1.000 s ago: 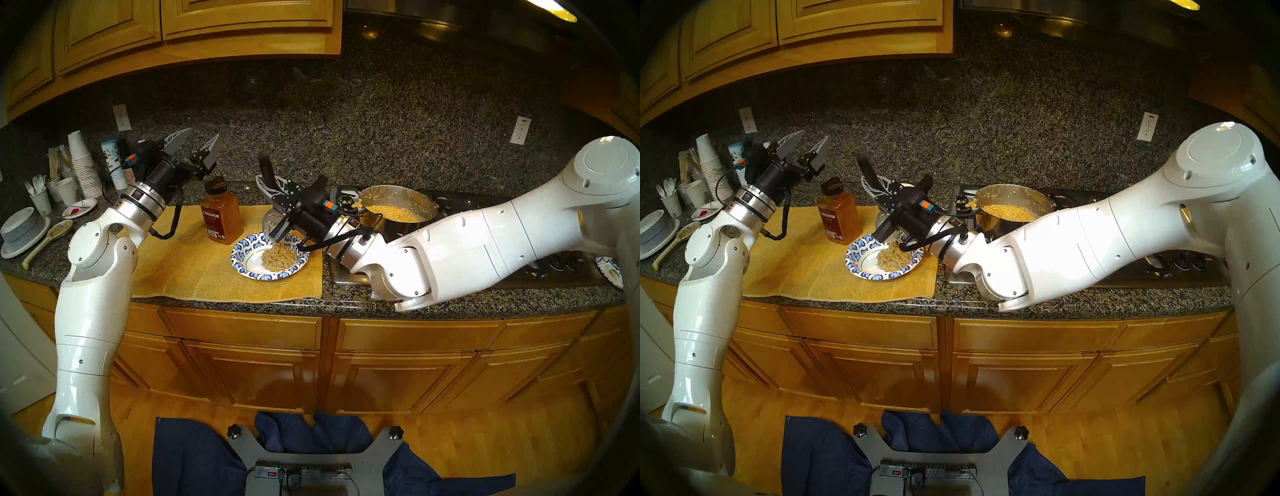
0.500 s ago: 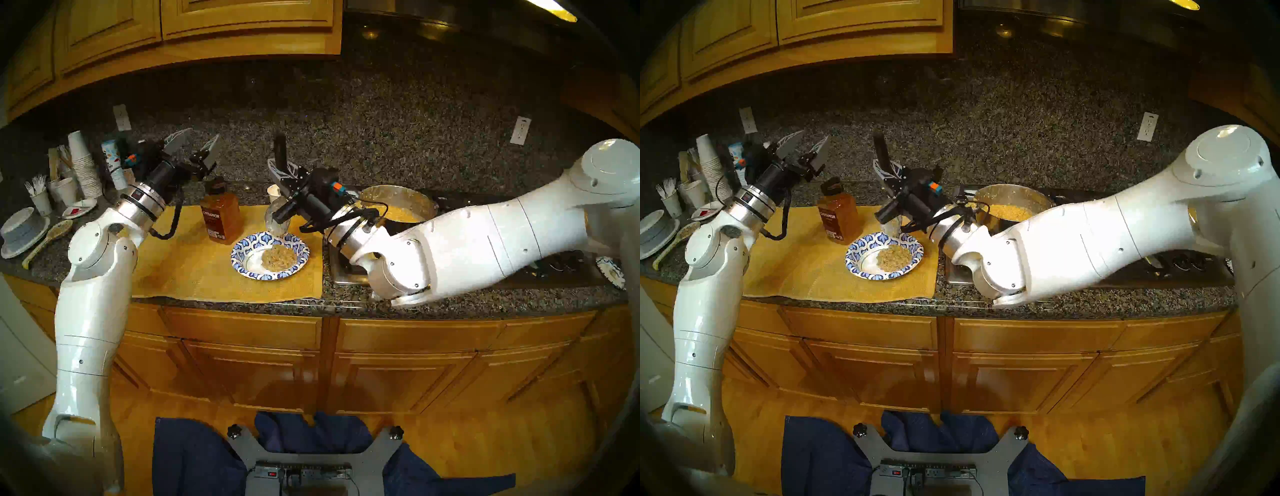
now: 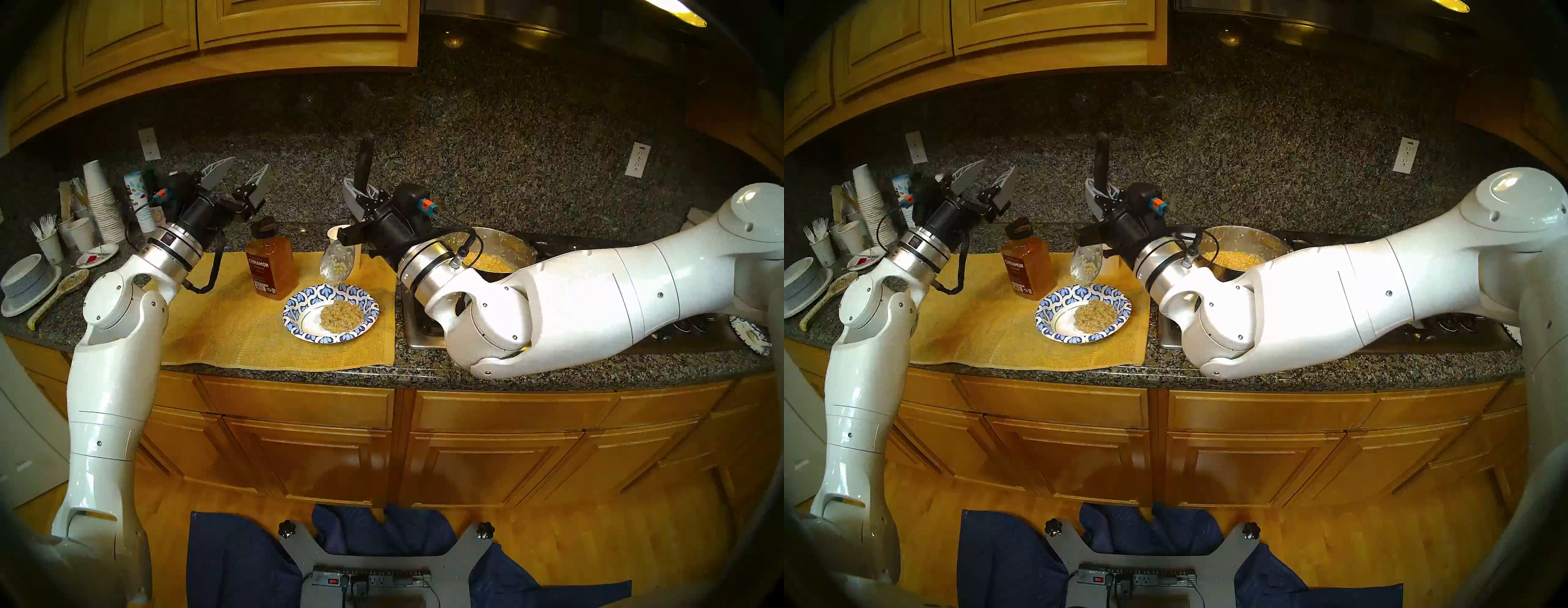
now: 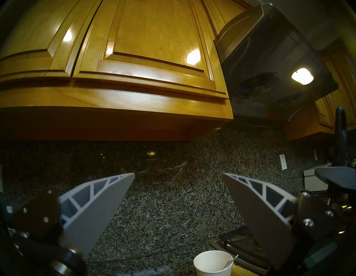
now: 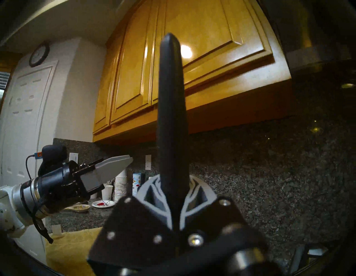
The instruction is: Scoop oatmeal into bowl, add cinnamon, and put a spoon inside bowl
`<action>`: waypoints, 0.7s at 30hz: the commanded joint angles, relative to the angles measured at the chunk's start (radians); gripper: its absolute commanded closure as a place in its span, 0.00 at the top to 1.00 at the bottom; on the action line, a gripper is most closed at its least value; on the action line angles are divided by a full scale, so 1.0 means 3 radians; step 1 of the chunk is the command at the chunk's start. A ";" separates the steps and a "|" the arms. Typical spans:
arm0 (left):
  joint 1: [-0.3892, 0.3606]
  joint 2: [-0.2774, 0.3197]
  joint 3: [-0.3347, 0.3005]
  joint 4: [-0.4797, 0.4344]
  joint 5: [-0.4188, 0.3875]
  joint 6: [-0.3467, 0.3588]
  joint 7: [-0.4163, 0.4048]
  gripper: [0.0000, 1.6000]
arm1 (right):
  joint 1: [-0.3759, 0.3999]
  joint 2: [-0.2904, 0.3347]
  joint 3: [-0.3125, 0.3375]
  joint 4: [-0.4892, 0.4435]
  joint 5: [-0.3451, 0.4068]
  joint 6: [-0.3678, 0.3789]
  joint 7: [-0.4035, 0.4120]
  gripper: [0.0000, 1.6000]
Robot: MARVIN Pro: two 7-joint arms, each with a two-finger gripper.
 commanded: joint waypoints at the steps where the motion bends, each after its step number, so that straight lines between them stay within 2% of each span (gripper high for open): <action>1: -0.0108 0.0002 -0.0021 -0.0078 -0.0025 -0.0035 -0.0003 1.00 | -0.0020 0.0113 0.0233 0.0017 0.0498 -0.0031 0.0359 0.00; 10: -0.0108 0.0002 -0.0021 -0.0077 -0.0025 -0.0035 -0.0003 1.00 | -0.0165 0.0165 0.0417 0.0067 0.1326 -0.0022 0.0840 0.00; 11: -0.0108 0.0002 -0.0021 -0.0078 -0.0025 -0.0035 -0.0003 1.00 | -0.0202 0.0184 0.0487 0.0060 0.1525 0.0006 0.0922 0.00; 16: -0.0108 0.0002 -0.0021 -0.0077 -0.0025 -0.0035 -0.0003 1.00 | -0.0292 0.0241 0.0635 0.0074 0.1975 0.0131 0.1167 0.00; 21: -0.0109 0.0002 -0.0021 -0.0077 -0.0026 -0.0036 -0.0003 1.00 | -0.0335 0.0306 0.0747 0.0104 0.2300 0.0340 0.1431 0.00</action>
